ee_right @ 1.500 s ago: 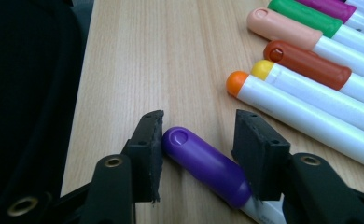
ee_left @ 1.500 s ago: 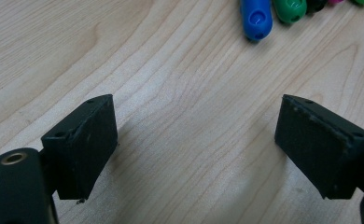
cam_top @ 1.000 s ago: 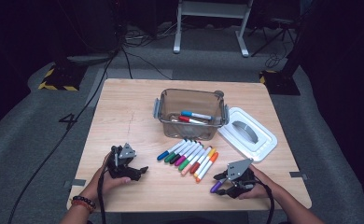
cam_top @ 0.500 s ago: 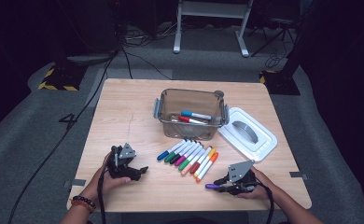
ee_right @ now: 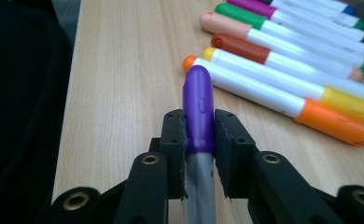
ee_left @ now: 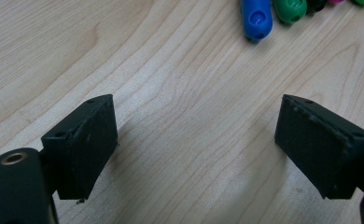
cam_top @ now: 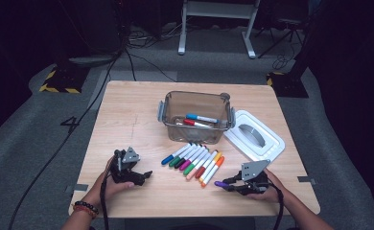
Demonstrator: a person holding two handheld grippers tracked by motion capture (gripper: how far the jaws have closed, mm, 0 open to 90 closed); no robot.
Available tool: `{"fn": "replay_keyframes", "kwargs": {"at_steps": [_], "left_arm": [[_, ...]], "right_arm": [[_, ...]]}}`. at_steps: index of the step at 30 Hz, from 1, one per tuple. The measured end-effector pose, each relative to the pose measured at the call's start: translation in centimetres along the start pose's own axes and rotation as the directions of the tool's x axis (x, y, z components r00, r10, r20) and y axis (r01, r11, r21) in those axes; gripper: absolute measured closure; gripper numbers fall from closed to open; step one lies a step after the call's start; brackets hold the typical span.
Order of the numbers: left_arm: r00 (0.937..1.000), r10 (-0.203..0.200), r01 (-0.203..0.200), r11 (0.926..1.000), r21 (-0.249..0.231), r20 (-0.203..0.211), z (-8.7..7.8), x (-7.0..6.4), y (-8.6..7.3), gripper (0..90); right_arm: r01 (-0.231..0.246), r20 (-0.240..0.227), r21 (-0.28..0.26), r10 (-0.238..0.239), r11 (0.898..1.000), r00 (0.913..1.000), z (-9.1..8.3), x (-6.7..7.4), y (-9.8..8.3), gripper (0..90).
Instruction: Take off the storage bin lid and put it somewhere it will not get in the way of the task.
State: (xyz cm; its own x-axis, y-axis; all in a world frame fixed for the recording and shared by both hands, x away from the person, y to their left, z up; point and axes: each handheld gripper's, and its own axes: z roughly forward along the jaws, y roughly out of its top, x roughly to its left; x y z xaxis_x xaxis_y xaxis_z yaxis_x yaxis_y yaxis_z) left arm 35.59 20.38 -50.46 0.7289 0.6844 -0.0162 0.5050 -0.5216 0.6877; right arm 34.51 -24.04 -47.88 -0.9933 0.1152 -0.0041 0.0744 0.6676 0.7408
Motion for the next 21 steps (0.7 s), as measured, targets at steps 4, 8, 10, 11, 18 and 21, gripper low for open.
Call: {"fn": "replay_keyframes", "kwargs": {"at_steps": [4,8,10,11,18,21], "left_arm": [[1.0000,0.000,0.000,1.0000,0.000,0.000,0.0,0.0,0.0,13.5],[1.0000,0.000,0.000,1.0000,0.000,0.000,0.0,0.0,0.0,13.4],[1.0000,0.001,-0.001,1.0000,-0.001,0.000,0.0,0.0,0.0,13.4],[1.0000,0.000,0.000,1.0000,0.000,0.000,0.0,0.0,0.0,13.4],[1.0000,0.000,0.000,1.0000,0.000,0.000,0.0,0.0,0.0,13.4],[1.0000,0.000,0.000,1.0000,0.000,0.000,0.0,0.0,0.0,13.4]], "right_arm": [[-0.017,0.035,-0.028,0.018,0.999,0.9992,-0.7,-0.3,0.1,74.8],[-0.022,0.068,-0.053,0.026,0.998,0.9974,-1.6,-0.5,0.4,74.8],[-0.025,0.090,-0.069,0.031,0.997,0.9955,-2.1,-0.7,0.5,74.8],[-0.029,0.105,-0.082,0.038,0.996,0.9937,-2.6,-0.8,0.7,74.9],[-0.031,0.185,-0.150,0.059,0.988,0.9809,-5.2,-1.4,1.8,74.9],[-0.020,0.217,-0.172,0.057,0.985,0.9744,-6.5,-1.8,2.7,74.8]]}}
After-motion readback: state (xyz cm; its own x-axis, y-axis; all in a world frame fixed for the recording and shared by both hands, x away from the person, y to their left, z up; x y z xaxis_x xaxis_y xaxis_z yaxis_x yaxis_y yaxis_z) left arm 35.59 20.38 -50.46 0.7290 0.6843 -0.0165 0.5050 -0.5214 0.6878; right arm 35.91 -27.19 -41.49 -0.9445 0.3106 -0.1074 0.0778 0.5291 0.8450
